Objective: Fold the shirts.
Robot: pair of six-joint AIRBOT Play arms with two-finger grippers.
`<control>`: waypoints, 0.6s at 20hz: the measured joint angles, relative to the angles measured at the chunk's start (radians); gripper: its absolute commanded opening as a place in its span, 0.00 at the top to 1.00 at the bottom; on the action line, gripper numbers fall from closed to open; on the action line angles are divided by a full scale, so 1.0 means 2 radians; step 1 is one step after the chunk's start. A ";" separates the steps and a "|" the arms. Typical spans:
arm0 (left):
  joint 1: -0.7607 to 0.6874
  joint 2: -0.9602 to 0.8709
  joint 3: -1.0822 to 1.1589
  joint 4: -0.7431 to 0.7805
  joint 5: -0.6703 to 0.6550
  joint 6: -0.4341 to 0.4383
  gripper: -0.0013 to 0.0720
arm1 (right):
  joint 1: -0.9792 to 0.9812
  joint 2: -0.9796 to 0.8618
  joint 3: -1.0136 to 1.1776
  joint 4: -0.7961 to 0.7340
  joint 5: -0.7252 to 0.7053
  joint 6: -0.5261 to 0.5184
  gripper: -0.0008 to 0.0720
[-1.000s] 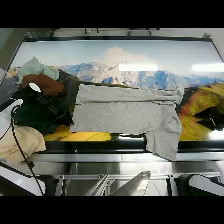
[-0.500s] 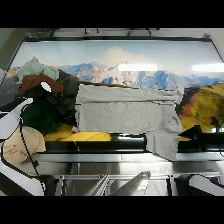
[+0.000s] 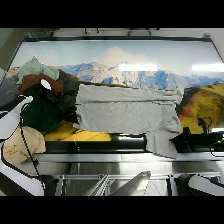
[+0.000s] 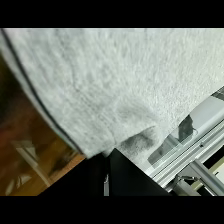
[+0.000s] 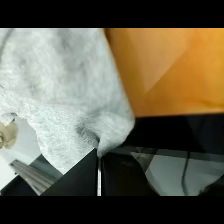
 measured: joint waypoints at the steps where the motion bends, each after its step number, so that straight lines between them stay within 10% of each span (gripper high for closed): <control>1: 0.008 0.000 0.000 0.002 -0.004 0.000 0.95 | 0.001 0.005 0.009 -0.004 0.007 0.004 0.96; 12: 0.063 0.023 0.007 -0.107 -0.087 0.029 0.95 | 0.005 0.105 0.072 0.069 0.088 0.081 0.96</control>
